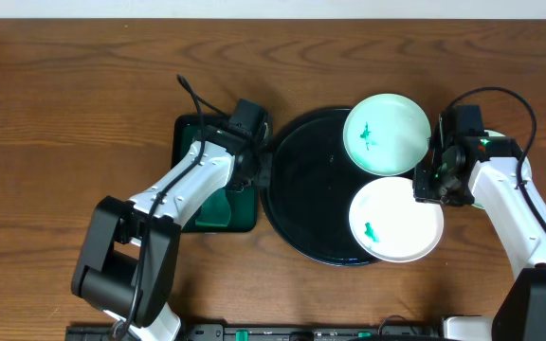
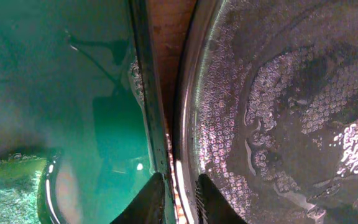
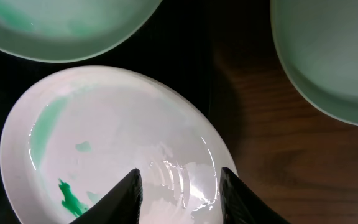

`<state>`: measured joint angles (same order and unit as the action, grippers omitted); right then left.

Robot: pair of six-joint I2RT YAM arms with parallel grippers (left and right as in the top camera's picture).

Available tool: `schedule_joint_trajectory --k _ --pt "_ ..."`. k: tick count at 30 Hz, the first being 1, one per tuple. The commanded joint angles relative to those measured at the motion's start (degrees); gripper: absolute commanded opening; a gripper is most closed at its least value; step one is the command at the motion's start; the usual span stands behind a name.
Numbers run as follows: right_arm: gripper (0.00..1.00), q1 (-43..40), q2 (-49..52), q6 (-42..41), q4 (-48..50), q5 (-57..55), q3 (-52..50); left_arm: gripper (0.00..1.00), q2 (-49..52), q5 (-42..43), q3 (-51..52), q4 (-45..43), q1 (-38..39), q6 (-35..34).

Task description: Clean dirty plates on tray and stack at the side

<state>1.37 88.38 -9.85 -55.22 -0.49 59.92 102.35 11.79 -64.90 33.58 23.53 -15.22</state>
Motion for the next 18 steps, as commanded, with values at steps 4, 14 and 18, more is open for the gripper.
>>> schedule_joint_trajectory --k 4,14,18 --pt "0.38 0.66 -0.28 0.04 0.11 -0.55 -0.15 0.10 0.42 -0.92 0.94 0.15 0.07 0.09" --pt "0.38 0.66 -0.28 0.07 0.13 -0.55 -0.15 0.07 0.42 -0.90 0.94 0.11 0.07 -2.16" --pt "0.38 0.66 -0.31 0.04 0.13 -0.57 -0.15 0.08 0.42 -0.85 0.94 -0.07 0.09 -3.13"
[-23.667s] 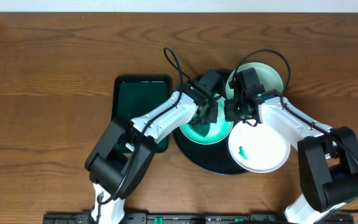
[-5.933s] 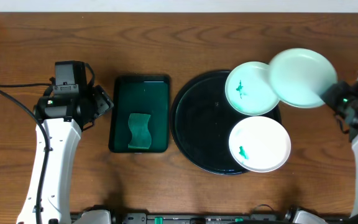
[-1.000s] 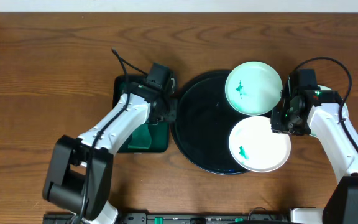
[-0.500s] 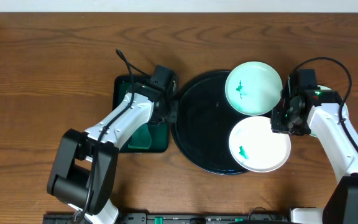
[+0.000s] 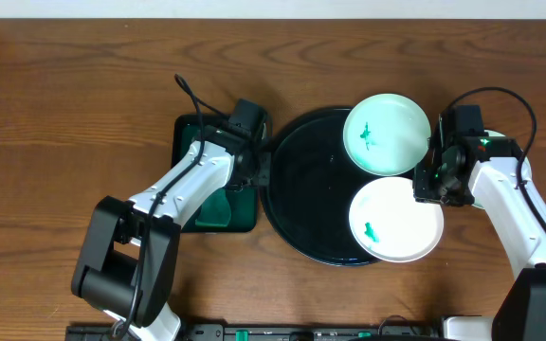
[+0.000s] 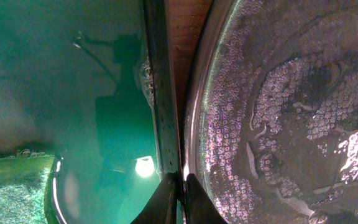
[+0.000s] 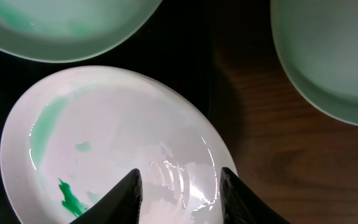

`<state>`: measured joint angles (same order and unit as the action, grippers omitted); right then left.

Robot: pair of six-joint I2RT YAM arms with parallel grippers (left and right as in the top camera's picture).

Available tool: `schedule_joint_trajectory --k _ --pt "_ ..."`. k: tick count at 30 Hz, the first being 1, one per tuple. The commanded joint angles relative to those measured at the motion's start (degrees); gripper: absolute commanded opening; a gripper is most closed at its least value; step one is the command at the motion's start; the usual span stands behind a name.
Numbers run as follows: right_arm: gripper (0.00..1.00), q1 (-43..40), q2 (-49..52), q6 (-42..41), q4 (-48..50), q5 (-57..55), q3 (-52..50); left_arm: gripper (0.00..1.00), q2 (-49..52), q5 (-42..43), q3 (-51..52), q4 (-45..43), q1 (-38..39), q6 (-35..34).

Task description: Clean dirty plates on tray and stack at the side

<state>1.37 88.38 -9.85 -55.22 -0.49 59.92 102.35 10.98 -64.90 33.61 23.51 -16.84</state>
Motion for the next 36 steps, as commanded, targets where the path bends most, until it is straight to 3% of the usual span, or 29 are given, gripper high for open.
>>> schedule_joint_trajectory --k 1,36 --pt "0.38 0.66 -0.31 0.07 0.13 -0.55 -0.15 0.07 0.42 0.02 0.94 -0.07 0.11 -1.51" --pt "0.38 0.66 -0.31 0.04 0.13 -0.57 -0.15 0.07 0.42 2.08 0.94 -0.83 1.99 -4.94"
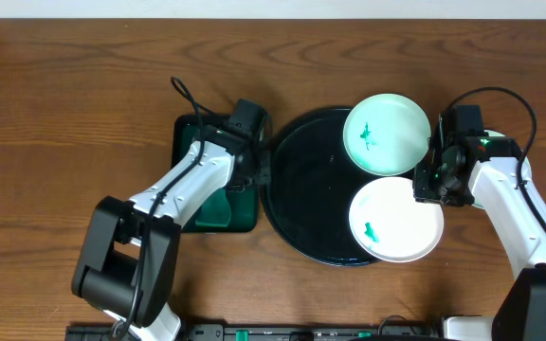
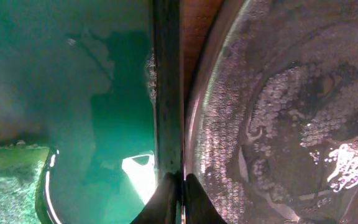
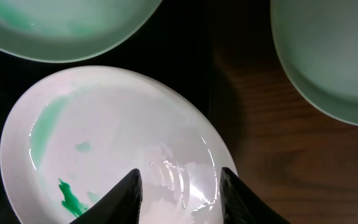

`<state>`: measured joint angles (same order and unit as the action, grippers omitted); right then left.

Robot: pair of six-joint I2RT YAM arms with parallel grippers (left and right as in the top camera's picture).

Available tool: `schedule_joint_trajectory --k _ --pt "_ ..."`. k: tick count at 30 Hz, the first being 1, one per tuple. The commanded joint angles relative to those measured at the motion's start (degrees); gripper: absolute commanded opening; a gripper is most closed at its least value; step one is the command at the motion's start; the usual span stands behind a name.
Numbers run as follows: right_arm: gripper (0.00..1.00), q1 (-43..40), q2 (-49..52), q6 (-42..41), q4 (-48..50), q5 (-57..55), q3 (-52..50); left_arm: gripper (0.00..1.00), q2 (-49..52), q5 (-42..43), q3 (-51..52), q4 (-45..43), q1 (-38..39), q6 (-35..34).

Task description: Clean dirty plates on tray and stack at the side

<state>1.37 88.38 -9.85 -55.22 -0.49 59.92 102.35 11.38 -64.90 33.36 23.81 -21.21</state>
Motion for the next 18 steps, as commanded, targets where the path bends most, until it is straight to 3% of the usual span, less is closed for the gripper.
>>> schedule_joint_trajectory --k 1,11,15,18 --pt "0.38 0.66 -0.31 0.07 0.13 -0.57 -0.15 0.07 0.42 1.64 0.94 -0.87 2.08 -0.55" --pt "0.39 0.66 -0.31 0.07 0.13 -0.55 -0.15 0.07 0.42 -2.38 0.92 -1.36 2.73 -0.48" --pt "0.42 0.66 -0.31 0.07 0.22 -0.55 -0.15 0.28 -0.37 -4.48 0.55 -1.18 2.56 -0.48" --pt "0.46 0.66 -0.31 0.07 0.83 -0.55 -0.13 0.38 -2.54 -5.07 -0.85 0.02 2.08 -0.04"
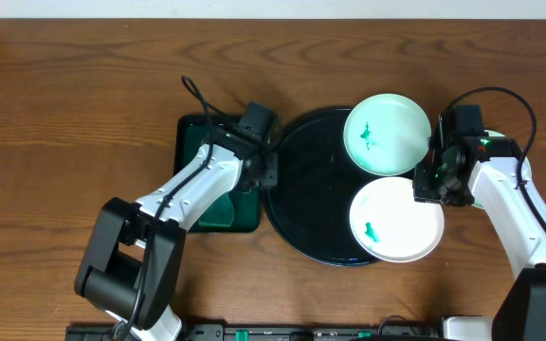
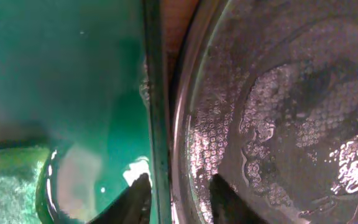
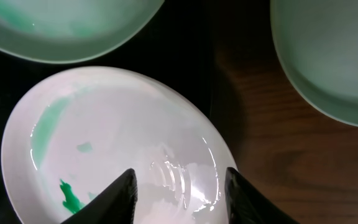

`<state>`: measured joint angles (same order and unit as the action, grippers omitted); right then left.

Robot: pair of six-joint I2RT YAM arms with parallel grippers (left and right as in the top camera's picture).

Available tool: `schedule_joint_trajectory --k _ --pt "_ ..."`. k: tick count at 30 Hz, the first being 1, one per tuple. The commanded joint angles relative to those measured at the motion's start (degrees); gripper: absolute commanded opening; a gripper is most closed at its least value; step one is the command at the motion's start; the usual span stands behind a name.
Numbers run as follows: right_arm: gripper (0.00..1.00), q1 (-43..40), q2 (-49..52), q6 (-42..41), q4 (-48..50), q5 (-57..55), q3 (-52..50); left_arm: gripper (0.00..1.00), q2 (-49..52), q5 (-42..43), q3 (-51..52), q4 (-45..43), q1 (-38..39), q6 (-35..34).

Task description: Clean dirty plates on tray and stack at the side

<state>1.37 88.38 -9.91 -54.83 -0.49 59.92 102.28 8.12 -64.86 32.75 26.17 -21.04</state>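
A round black tray carries a pale green plate and a white plate, both smeared with green. My right gripper stands open just above the white plate's right part, nothing between its fingers. The pale green plate's edge shows at the top of that view. My left gripper is open, one finger over the water in a green tub, the other over the wet tray. The tub wall and the tray rim lie between them.
The green tub sits left of the tray, with a sponge at its near end. Another pale green plate lies on the wood right of the tray, mostly under my right arm. A black cable loops behind the left wrist.
My left gripper has opened: its fingertips were together at the tub's right wall and now stand apart, astride the wall and the tray rim. The left wrist sits slightly further right. The right fingers stand slightly wider apart.
My left gripper's fingers were a little apart over the gap between tub and tray. Then they were shut at the tub wall and stayed so, and now they are wide open there. My right gripper has hung open over the white plate throughout. Neither plate has moved.
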Motion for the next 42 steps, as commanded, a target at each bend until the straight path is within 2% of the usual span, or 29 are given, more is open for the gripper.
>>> schedule_joint_trajectory --k 1,6,9,10,14,16,18,19,20,33,36,40,42 --pt "0.47 0.66 -0.31 0.13 0.55 -0.55 -0.07 0.43 -3.34 -1.79 -1.27 0.98 -0.55 -0.24" --pt "0.47 0.46 -0.33 0.13 -2.95 -0.52 2.80 0.47 -9.92 -1.79 -1.73 2.73 -3.48 -0.28" --pt "0.48 0.46 -0.42 0.11 -6.67 -0.33 5.90 0.57 -13.33 -1.79 -1.73 4.33 -5.92 -0.28" --pt "0.49 0.46 -0.42 0.11 -8.85 0.42 7.67 0.64 -14.64 -1.81 -1.73 5.18 -7.34 -0.26" --pt "0.54 0.46 -0.42 0.13 -13.92 0.98 10.21 0.70 -16.22 -2.40 -1.73 7.56 -11.43 -0.24" --pt "0.64 0.44 -0.42 0.13 -16.09 0.50 10.25 0.74 -16.20 -2.86 -1.70 8.68 -13.62 -0.26" --pt "0.68 0.46 -0.42 0.11 -18.14 -1.31 10.08 0.80 -16.13 -2.82 -1.70 9.97 -15.37 -0.26" --pt "0.89 0.44 -0.42 0.09 -18.99 -2.38 9.92 0.81 -16.13 -2.82 -1.70 10.40 -16.00 -0.26" --pt "0.99 0.44 -0.42 0.02 -19.58 -2.82 9.81 0.81 -16.13 -2.84 -1.70 10.67 -16.46 -0.26" --pt "0.98 0.46 -0.42 -4.42 -19.69 -2.47 9.27 0.81 -16.13 -2.84 -1.68 10.69 -17.00 -0.26" --pt "0.83 0.44 -0.42 -4.48 -20.55 -2.91 9.25 0.81 -16.13 -2.84 -1.70 10.69 -17.00 -0.26" --pt "0.71 0.44 -0.42 -8.52 -21.62 -5.60 9.22 0.81 -16.13 -2.84 -1.68 10.69 -17.00 -0.26" --pt "0.69 0.46 -0.42 -11.19 -21.62 -6.80 8.94 0.81 -16.13 -2.82 -1.70 10.69 -17.00 -0.26"
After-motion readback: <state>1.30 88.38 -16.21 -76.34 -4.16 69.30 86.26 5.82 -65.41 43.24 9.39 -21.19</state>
